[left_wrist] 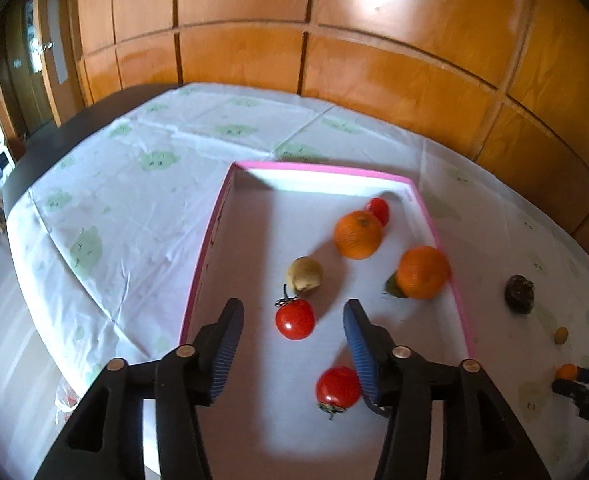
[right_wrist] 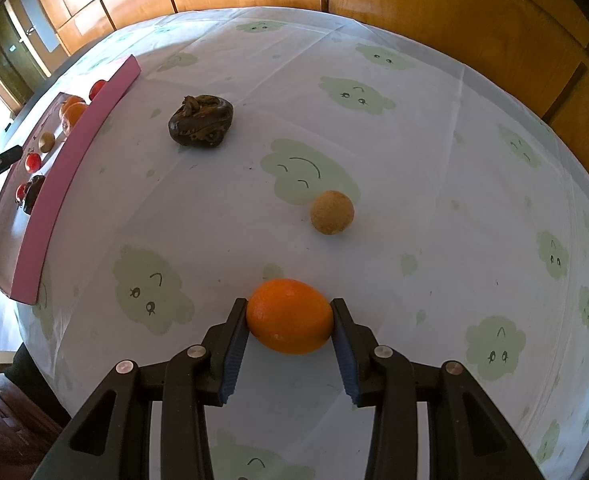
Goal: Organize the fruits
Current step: 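Hold the small orange raised in the right gripper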
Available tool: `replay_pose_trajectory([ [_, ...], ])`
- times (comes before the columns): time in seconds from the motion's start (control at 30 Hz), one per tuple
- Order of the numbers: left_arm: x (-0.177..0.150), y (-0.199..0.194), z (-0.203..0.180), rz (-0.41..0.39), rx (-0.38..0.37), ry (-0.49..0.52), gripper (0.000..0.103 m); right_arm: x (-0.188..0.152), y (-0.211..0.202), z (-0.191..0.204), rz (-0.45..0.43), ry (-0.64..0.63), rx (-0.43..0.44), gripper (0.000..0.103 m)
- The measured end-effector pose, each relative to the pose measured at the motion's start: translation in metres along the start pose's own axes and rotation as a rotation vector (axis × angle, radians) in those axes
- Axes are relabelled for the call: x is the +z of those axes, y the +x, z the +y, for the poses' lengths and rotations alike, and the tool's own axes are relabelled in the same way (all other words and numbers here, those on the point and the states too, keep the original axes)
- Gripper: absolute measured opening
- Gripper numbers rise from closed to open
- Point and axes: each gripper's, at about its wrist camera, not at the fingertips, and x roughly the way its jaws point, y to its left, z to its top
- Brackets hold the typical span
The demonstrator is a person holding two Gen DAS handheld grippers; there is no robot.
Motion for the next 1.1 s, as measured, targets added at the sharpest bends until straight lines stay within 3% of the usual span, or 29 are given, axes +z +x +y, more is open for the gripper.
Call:
replay_pose_trajectory([
  [0.4,-0.008,-0.017,-0.030,-0.043,-0.027,0.090,0.061,0.001,0.000,0.000,-0.006,0.016,-0.021,0.041],
  [1.1,-0.016,-0.025,-0.043,-0.051,-0.030,0.132,0.062,-0.008,-0.010,0.015,-0.032,-0.034,-0.060,0.041],
])
